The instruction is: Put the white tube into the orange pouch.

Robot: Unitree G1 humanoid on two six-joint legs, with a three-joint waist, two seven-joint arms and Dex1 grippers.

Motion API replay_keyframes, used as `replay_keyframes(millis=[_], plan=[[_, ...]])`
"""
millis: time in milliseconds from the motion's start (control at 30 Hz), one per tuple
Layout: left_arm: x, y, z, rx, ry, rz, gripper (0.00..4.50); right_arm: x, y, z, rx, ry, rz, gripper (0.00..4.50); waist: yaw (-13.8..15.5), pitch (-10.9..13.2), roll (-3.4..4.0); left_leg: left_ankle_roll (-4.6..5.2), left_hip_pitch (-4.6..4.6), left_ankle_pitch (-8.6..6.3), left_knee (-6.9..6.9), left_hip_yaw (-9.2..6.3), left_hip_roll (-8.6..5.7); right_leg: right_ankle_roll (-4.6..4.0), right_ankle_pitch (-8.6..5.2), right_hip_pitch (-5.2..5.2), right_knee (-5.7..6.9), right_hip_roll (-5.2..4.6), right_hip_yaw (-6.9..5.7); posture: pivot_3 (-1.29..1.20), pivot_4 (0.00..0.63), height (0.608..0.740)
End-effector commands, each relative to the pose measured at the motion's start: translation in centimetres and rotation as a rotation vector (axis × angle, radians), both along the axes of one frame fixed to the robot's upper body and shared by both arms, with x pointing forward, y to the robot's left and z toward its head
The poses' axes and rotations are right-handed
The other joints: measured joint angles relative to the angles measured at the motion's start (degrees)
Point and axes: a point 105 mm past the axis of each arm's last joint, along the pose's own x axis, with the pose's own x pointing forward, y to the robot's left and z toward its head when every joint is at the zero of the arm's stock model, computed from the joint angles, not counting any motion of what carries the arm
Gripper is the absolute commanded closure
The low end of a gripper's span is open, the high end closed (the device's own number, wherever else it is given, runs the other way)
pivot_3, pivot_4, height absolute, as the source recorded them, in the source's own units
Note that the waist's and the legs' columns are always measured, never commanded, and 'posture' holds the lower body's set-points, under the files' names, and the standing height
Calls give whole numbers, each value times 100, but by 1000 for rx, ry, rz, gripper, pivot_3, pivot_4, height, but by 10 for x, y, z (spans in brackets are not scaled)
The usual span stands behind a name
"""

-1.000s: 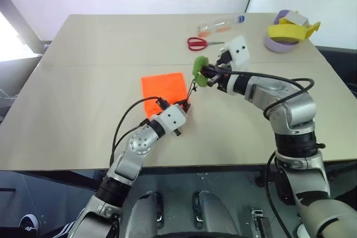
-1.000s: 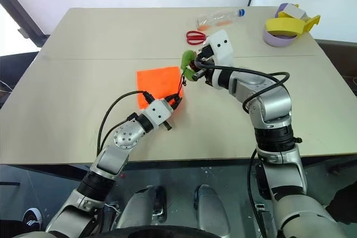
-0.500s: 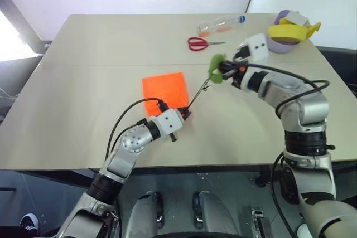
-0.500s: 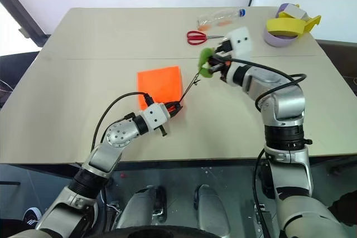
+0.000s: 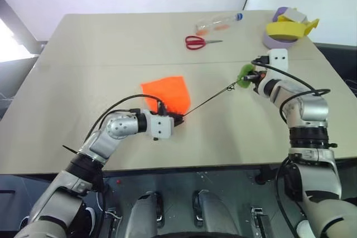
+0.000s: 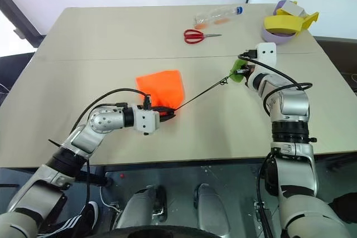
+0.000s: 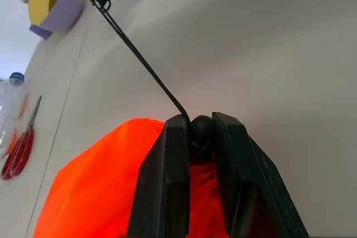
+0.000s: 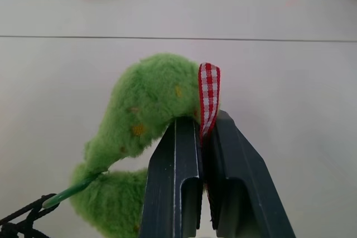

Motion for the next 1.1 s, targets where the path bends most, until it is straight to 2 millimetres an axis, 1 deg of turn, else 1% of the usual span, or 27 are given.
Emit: replay_keyframes(millis=[33,133,233,300,367,433,467,500,600,633,700,733,767,833,867,900,933,967,1033,1067,1100], plan=[[-10,20,-13,38,61,-9,4361,-6,-51,26,-75,-91,-160,4500,4,0,0,0,0,0,2,0,0,1,0,1,0,0,0,0,150,740],[-15,29,-17,56,72,-10,4361,-7,-64,21,-109,-77,-194,4500,17,0,0,2,0,0,8,2,0,5,2,4,0,3,0,0,150,740],[-10,39,-16,32,73,51,4361,-8,-73,19,-111,-67,-213,4500,19,0,0,2,0,0,11,3,0,8,4,5,2,8,-1,0,150,740],[-6,35,-14,-25,91,96,4361,-8,-74,17,-121,-64,-213,4500,17,0,0,2,0,0,12,3,0,12,6,5,3,11,-1,0,150,740],[-8,30,-18,-38,100,102,4361,-8,-72,14,-117,-59,-206,4500,19,0,0,2,0,0,12,3,0,15,7,5,4,13,-2,0,150,740],[-10,26,-19,-55,105,109,4361,-8,-66,10,-93,-52,-187,4500,20,0,0,3,0,0,13,3,0,18,8,5,5,18,-2,0,150,740],[-8,24,-17,-88,99,122,4361,-8,-62,8,-94,-44,-166,4500,20,0,0,3,0,0,13,4,0,20,8,5,6,19,-3,0,150,740],[-9,21,-16,-143,163,141,4361,-8,-55,6,-85,-38,-136,4500,21,0,0,3,0,0,13,4,1,21,9,5,7,22,-4,0,150,740],[-9,12,-4,-284,266,152,4361,-12,-25,-4,-3,-2,11,4500,26,0,0,3,1,1,16,4,2,23,10,6,10,23,-6,0,150,740],[-7,10,3,-346,304,164,4361,-14,-17,-4,14,-10,54,4156,30,0,0,3,1,1,17,3,2,24,10,6,11,23,-6,0,150,740],[-6,6,16,-438,338,154,3287,-19,-2,-3,32,-18,128,3416,32,0,0,3,1,1,20,3,2,26,11,6,13,24,-7,0,150,740],[-5,5,23,-476,336,158,2864,-21,3,-2,28,-24,156,2968,30,0,0,3,1,1,24,1,2,31,14,7,13,25,-7,0,150,740],[-4,5,29,-500,325,157,2348,-22,6,-2,28,-22,171,2382,31,0,0,3,1,1,25,1,2,34,16,8,13,25,-7,0,150,740],[-3,5,38,-565,346,165,1330,-25,8,-3,23,-8,193,1418,22,0,0,3,2,1,32,0,2,36,17,12,13,25,-7,0,150,740],[-3,5,42,-611,382,168,777,-26,8,-4,4,0,210,802,25,0,0,3,5,1,35,0,2,36,17,15,14,25,-7,0,150,740],[-6,4,49,-696,450,168,264,-29,11,-6,-23,10,240,321,27,0,0,4,9,1,35,-1,2,36,17,20,13,25,-7,0,150,740],[-8,2,56,-782,518,167,18,-32,16,-9,-31,21,275,31,26,0,0,4,14,1,36,-1,2,36,17,25,13,25,-7,0,150,740],[-13,-1,63,-861,584,158,18,-36,27,-11,2,41,333,31,27,0,-1,4,18,1,35,-2,2,36,17,29,12,25,-7,0,150,740],[-18,-5,69,-939,666,157,18,-44,52,-10,19,45,449,31,26,1,-1,5,20,1,37,-7,2,37,16,35,10,21,-1,0,150,740],[-20,-6,69,-949,691,160,18,-47,61,-11,13,53,486,31,15,1,-1,5,21,1,37,-8,2,37,16,35,11,22,-1,0,150,740],[-21,-5,71,-951,696,161,18,-49,63,-15,-39,62,507,31,8,1,-1,5,23,1,36,-9,3,37,17,35,12,23,1,0,150,740]])
